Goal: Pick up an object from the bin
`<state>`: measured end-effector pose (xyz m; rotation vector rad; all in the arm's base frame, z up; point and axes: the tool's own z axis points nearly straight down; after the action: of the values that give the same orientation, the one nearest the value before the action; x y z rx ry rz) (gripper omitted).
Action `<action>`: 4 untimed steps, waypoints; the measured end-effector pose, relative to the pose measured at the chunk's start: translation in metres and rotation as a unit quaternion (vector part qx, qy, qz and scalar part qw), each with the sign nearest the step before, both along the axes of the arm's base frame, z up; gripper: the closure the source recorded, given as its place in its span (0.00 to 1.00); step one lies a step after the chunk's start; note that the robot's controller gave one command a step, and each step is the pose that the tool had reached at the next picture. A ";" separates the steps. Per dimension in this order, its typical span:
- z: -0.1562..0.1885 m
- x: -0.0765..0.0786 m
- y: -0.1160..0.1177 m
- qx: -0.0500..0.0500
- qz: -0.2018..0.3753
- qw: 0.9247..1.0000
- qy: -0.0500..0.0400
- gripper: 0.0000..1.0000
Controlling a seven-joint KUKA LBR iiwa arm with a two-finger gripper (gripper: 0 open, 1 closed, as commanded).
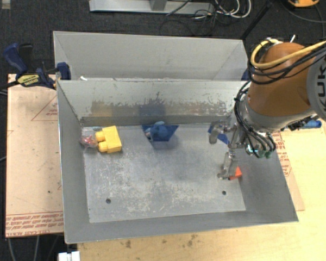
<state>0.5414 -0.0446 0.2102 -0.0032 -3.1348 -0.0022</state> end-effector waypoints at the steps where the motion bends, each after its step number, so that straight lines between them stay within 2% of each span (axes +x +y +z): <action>1: -0.144 0.026 -0.073 0.000 0.114 0.993 -0.002 0.00; 2: -0.109 0.017 -0.111 -0.001 0.168 0.986 -0.006 0.00; 3: -0.110 0.039 -0.110 -0.001 0.168 0.986 -0.006 0.00; 4: -0.140 0.048 -0.103 0.005 0.240 0.971 -0.005 0.00</action>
Offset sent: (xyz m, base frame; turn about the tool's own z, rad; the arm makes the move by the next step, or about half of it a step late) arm 0.0268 -0.0723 -0.1402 -0.2340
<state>0.5898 -0.1479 0.0703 0.7516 -3.0539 -0.0167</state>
